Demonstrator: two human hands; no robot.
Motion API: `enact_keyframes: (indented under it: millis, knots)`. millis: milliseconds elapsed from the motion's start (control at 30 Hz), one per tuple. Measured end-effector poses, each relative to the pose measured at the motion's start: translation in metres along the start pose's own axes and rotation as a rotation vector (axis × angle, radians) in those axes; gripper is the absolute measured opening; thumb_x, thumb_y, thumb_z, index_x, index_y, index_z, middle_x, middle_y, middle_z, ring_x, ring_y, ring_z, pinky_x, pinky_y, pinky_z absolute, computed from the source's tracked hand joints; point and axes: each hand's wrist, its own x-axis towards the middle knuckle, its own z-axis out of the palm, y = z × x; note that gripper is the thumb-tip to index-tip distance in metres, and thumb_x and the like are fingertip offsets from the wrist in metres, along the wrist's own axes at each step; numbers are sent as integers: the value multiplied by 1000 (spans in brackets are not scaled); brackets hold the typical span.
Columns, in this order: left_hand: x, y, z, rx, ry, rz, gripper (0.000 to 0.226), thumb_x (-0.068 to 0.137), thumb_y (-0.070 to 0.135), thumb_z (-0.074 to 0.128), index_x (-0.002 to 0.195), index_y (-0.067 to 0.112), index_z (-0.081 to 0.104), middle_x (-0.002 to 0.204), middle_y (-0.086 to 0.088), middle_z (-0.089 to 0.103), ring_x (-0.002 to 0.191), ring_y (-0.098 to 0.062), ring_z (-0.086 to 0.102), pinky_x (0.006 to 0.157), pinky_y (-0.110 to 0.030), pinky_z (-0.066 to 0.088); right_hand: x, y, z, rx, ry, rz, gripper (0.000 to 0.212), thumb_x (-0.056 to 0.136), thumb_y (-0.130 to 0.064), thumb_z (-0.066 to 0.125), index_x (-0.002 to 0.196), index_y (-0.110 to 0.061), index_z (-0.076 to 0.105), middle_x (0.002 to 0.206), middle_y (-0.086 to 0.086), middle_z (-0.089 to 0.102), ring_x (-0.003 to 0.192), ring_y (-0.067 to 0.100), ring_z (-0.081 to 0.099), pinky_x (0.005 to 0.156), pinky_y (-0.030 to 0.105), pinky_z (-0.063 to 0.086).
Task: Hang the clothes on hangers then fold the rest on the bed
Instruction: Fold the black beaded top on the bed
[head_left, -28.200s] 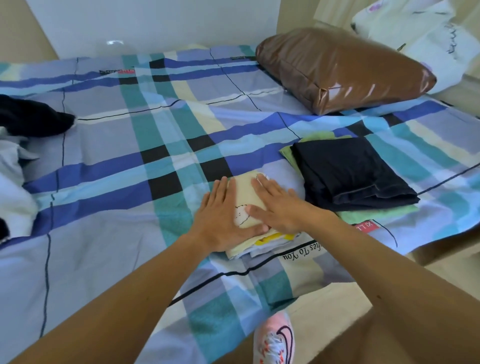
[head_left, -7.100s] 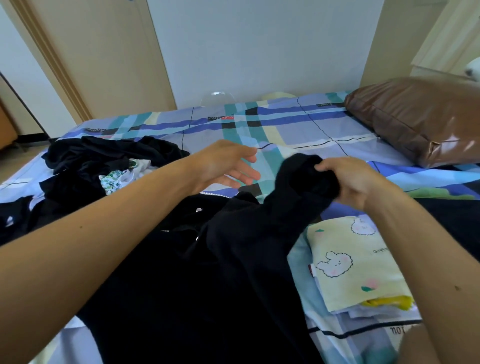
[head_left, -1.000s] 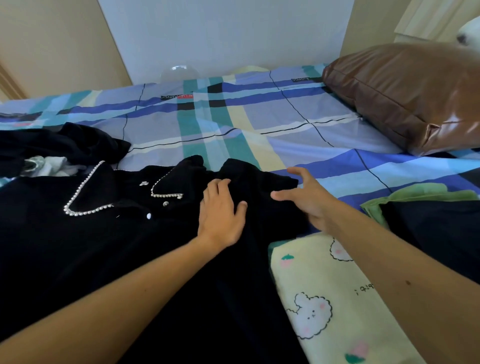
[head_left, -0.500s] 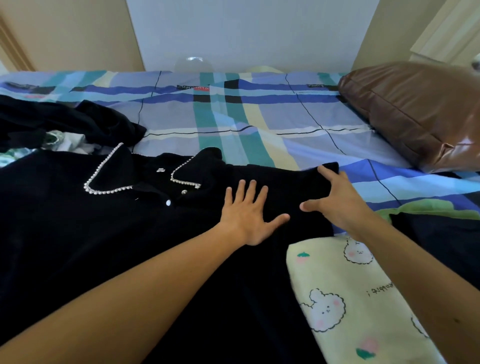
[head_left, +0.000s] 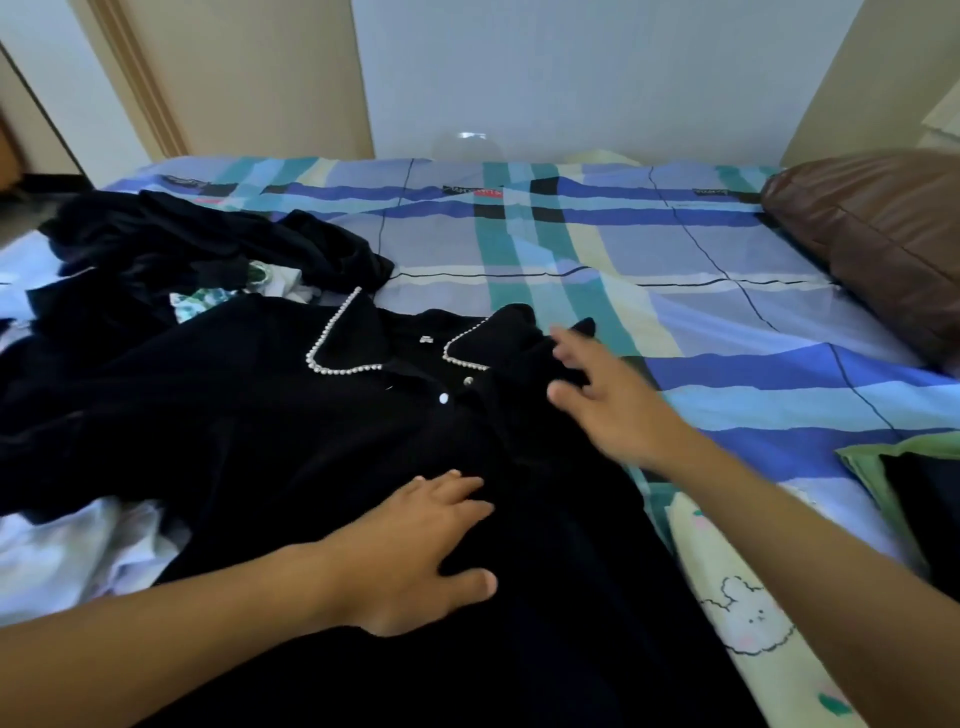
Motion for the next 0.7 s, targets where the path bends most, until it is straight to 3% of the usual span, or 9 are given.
enact_keyframes:
  millis: [100,167,200,233,333,400,533,633,700]
  knots:
    - [-25,-31,-12,-74,156,-93,73,89,69,46,150,29,41,159,12,28,148,-4,22,112,-10,10,-13,21,44,-507,-308,26,79,99,-66,17,163,-21,1,171,3,-3,157,21,-4,127,46,3]
    - [-38,-55,-21,-88,275,-152,84,75,78,34,140,27,52,149,10,42,139,-7,38,111,-14,22,-13,27,55,-677,-350,60,117,65,-86,-25,162,-24,-6,169,0,-15,156,20,-14,124,47,-4]
    - [-45,-69,-25,-81,346,-191,85,73,77,31,135,26,57,144,8,47,134,-10,43,111,-19,27,-9,23,55,-698,-355,87,129,53,-89,-31,162,-24,-7,169,0,-16,156,20,-14,124,49,-4]
    - [-52,-84,-28,-64,421,-236,83,72,76,31,131,24,60,140,6,51,130,-14,47,110,-24,31,-6,15,54,-694,-371,121,128,55,-91,-27,162,-24,-6,169,0,-15,156,20,-13,123,50,-4]
    - [-81,-134,-41,-29,635,-427,77,76,71,40,128,18,62,137,-3,54,128,-27,48,109,-39,38,2,-17,64,-640,-307,152,88,95,-73,14,162,-21,-5,170,5,-10,157,22,-9,125,51,-3]
    - [-94,-163,-50,-19,728,-612,68,85,62,50,134,15,57,140,-10,50,131,-35,43,109,-47,36,4,-40,79,-573,-229,98,80,102,-63,27,163,-20,-2,170,7,-3,157,22,-4,125,49,-1]
    - [-119,-216,-59,-156,659,-952,71,92,60,55,142,11,44,141,-18,48,128,-42,45,101,-50,42,15,-99,125,-309,-223,-6,79,102,-54,42,163,-20,5,169,6,9,156,23,7,127,48,7]
    - [-127,-232,-62,-570,648,-967,64,88,65,60,110,5,60,105,-13,64,93,-31,63,75,-37,46,22,-140,155,-161,-224,-95,77,102,-51,47,163,-23,11,166,2,16,151,24,25,122,40,24]
    - [-134,-238,-66,-813,772,-924,49,85,52,71,82,6,55,79,-15,55,71,-29,57,64,-35,40,26,-164,173,-69,-252,-146,70,103,-48,47,162,-23,17,165,-2,19,150,16,28,115,24,26]
